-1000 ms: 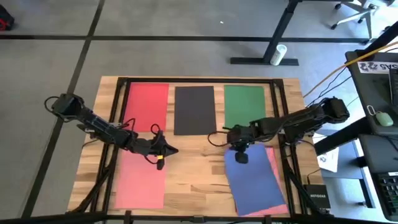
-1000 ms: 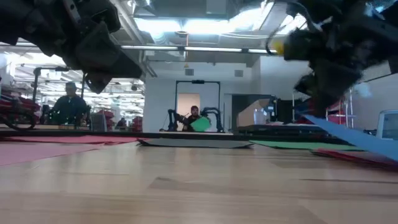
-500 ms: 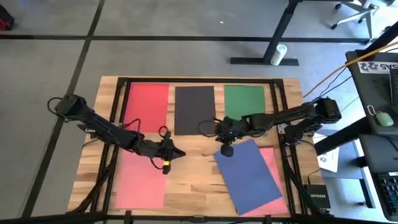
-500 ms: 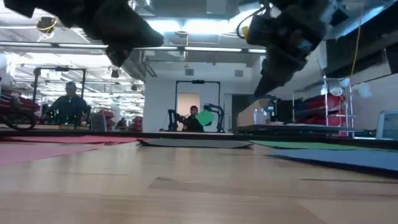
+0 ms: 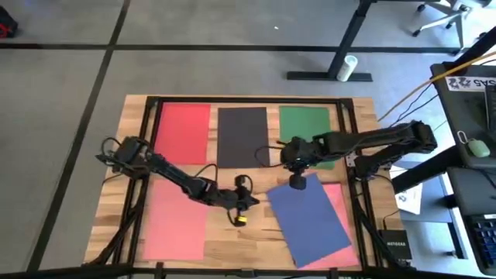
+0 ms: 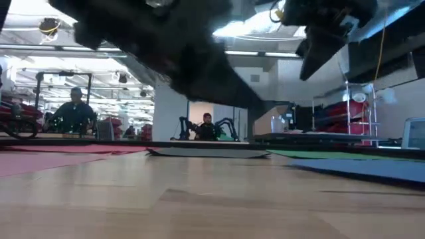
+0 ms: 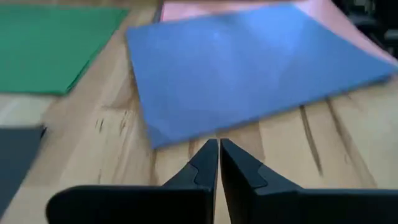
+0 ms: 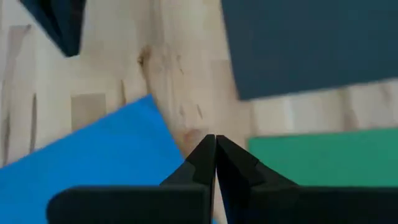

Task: Organize paper
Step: Move the blue paper to the bottom center of the table

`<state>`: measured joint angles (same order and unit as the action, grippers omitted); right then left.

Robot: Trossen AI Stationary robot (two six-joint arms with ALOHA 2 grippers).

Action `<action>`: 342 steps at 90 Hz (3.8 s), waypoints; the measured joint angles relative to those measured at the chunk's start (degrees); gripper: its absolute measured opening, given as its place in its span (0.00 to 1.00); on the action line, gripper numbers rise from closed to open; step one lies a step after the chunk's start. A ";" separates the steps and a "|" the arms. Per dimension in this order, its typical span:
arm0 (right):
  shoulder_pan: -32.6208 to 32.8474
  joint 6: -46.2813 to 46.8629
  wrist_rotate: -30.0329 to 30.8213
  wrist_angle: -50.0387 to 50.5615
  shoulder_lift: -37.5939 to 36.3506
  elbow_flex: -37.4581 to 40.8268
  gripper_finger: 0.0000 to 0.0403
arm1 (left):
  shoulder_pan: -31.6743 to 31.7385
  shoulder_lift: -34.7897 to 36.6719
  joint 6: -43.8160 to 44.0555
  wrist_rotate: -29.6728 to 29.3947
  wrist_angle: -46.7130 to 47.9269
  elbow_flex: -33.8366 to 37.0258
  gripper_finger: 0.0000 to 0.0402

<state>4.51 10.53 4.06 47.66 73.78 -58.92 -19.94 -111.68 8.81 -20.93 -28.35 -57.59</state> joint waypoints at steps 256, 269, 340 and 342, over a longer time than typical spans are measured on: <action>-0.02 4.08 8.43 9.99 -12.49 0.09 0.00 | 4.86 -12.91 -1.99 24.89 18.44 -17.44 0.00; -0.02 3.99 8.42 10.12 -12.49 0.09 0.00 | 4.93 -12.66 -3.00 25.19 22.95 -17.63 0.00; -0.02 3.82 8.41 11.24 -12.49 0.11 0.00 | 4.69 -13.58 -9.61 21.72 11.38 -17.39 0.00; -0.02 3.81 8.41 11.31 -12.49 0.11 0.00 | 4.71 -13.81 -9.61 22.01 11.34 -17.39 0.00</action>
<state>4.49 14.34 12.47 58.97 61.30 -58.81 -15.23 -125.49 -0.80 1.08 -17.00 -74.98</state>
